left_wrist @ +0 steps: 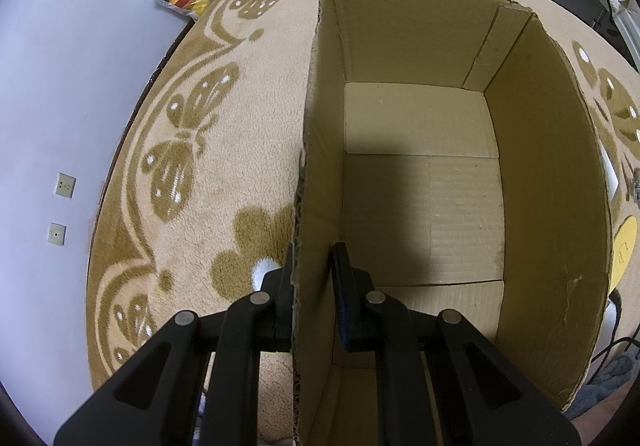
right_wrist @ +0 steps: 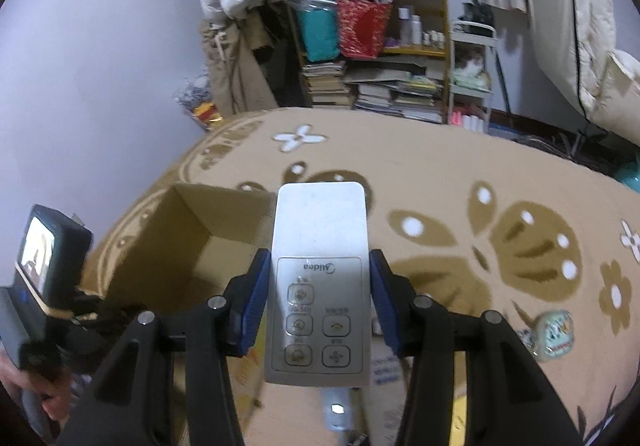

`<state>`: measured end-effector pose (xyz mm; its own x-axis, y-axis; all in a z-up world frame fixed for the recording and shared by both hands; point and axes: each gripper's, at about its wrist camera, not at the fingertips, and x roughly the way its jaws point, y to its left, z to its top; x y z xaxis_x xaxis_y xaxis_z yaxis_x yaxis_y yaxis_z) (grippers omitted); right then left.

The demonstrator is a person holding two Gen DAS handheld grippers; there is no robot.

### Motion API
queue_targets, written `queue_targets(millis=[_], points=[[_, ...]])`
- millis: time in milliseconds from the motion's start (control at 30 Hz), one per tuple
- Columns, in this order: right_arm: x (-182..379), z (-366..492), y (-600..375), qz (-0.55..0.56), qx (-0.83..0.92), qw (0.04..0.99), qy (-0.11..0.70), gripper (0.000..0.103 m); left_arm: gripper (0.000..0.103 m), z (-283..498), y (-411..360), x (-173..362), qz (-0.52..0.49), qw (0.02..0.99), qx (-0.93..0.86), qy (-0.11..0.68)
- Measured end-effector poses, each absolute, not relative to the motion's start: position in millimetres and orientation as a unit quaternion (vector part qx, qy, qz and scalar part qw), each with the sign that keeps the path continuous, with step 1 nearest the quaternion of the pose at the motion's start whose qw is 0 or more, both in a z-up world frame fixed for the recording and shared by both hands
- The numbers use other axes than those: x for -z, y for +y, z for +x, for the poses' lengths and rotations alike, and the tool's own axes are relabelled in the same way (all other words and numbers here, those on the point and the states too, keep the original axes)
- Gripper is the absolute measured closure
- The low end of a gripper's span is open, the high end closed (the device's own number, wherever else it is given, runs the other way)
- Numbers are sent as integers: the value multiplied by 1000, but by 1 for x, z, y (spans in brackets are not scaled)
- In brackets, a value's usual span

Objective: Organize rigid objects
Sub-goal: 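Carry the remote over the box and release it inside with the right gripper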

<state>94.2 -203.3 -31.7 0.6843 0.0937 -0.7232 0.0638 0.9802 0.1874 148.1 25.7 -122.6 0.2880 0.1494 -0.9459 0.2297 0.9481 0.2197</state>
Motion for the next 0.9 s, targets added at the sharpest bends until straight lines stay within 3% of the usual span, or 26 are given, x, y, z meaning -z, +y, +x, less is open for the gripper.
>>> queue_targets(millis=[900], points=[[53,133,-128,109,-75,886,444,51,90,147,29,122,150,791,32,593]])
